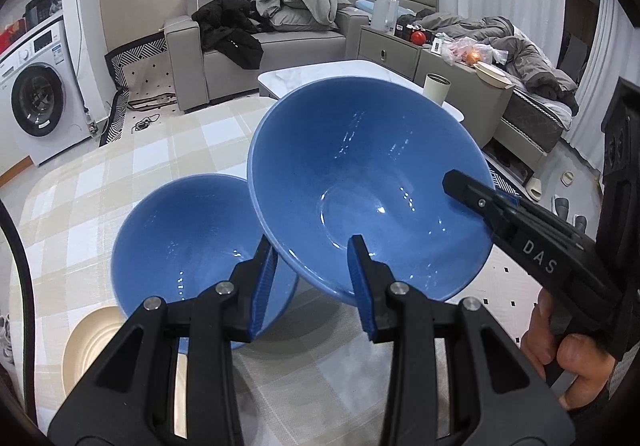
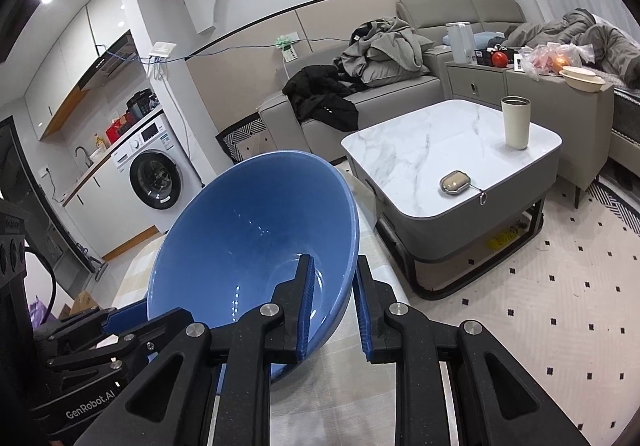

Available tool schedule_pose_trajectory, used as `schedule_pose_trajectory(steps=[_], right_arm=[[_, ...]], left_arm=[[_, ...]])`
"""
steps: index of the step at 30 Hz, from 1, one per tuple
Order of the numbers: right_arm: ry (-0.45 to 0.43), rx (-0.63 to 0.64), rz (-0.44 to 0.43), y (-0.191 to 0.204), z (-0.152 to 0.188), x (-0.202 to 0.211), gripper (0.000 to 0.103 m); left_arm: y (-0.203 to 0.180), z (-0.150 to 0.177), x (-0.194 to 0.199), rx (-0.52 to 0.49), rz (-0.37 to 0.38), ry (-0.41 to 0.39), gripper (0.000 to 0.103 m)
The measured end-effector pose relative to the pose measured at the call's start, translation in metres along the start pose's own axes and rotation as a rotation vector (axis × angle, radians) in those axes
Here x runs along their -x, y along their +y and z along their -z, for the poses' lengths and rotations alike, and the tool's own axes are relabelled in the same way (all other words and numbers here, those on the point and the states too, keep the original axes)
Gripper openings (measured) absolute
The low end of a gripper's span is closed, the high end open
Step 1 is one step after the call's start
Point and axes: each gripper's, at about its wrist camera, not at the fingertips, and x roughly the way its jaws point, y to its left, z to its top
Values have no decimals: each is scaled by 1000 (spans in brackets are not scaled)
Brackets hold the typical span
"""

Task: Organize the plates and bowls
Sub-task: 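Lift the nested bowls with both tools and lower them into the third blue bowl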

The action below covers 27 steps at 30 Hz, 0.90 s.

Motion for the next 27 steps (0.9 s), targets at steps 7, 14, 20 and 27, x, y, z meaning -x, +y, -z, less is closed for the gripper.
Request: schedule_pose_trajectory(steps=[7, 14, 20, 27], right_arm=[[-14, 27, -32, 21, 0, 5, 22], [-34, 59, -55, 42, 1, 10, 23], [-35, 75, -79, 54, 3, 10, 23], [-18, 93, -95, 70, 7, -1, 24]], left_arm=[[19, -2, 17, 11, -27, -12, 33], [40, -5, 32, 31, -46, -32, 33], [56, -6, 39, 45, -68, -35, 33], [74, -5, 43, 69, -103, -43, 33]])
